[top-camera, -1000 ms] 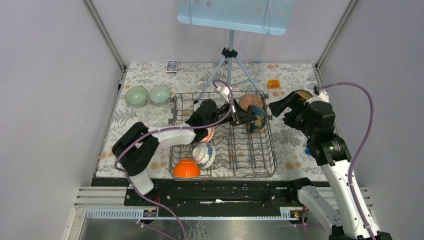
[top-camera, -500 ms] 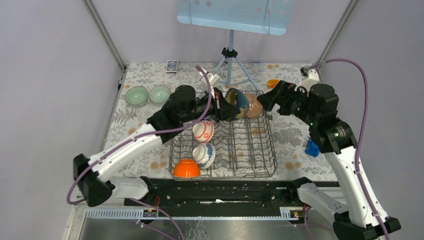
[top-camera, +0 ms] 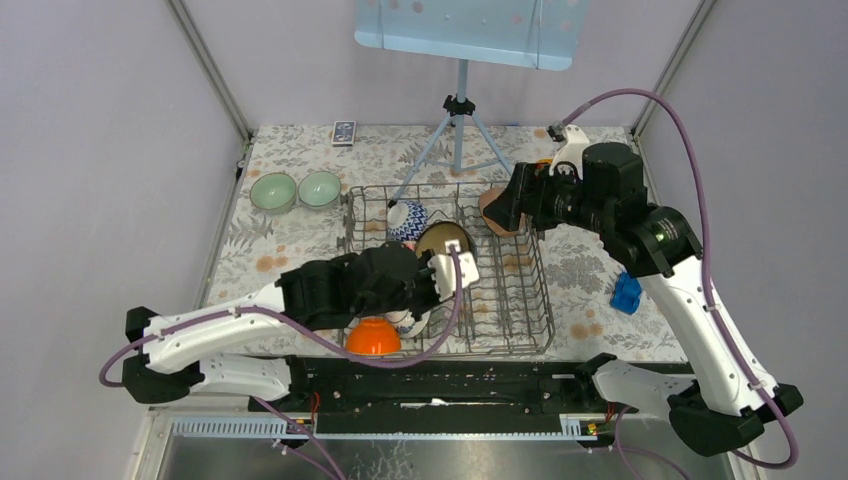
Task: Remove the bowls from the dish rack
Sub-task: Place the bowl at the center of the board.
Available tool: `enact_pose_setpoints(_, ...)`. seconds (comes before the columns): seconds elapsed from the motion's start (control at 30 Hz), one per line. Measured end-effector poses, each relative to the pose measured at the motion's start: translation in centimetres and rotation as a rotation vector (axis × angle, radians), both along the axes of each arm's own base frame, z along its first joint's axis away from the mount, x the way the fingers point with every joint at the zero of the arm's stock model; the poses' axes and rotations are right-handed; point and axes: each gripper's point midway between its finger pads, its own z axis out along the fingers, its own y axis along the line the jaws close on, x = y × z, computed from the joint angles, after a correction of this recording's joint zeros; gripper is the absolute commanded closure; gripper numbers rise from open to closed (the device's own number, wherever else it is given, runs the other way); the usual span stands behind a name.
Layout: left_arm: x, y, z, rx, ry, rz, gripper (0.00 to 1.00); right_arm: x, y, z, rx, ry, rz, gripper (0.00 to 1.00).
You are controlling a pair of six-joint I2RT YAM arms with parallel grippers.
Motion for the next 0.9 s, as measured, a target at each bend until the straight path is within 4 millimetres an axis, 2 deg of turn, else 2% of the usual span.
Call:
enact_pose_setpoints(0.23,-1.3,1.3,-2.0,0.21,-0.244,-0.126,1.0,-2.6,0.7,0.1,-0.12,0.005,0.085,0.14)
enact_pose_setpoints(0.33,-2.3,1.5,-3.6,0.295,-0.34,-0.219,1.0,-3.4,1.2,-1.4,-0.203,0.032,0.126,0.17)
enact_pose_setpoints(0.43,-3.3,2.3,-6.1,0.402,-0.405,-0.325,1.0,-3.9,1.6,-3.4,-0.288,0.069,0.159,0.22)
enact_pose_setpoints(0.53,-3.7,3.1,-7.4,0.477,-0.443,-0.392,1.0,-4.4,1.9,-4.6,-0.356,0.09,0.19,0.27)
enact_pose_setpoints(0.9,-5.1,5.0,-9.0,0.626,-0.525,-0.565,1.0,-6.7,3.9,-6.3,-0.569,0.053,0.289,0.31)
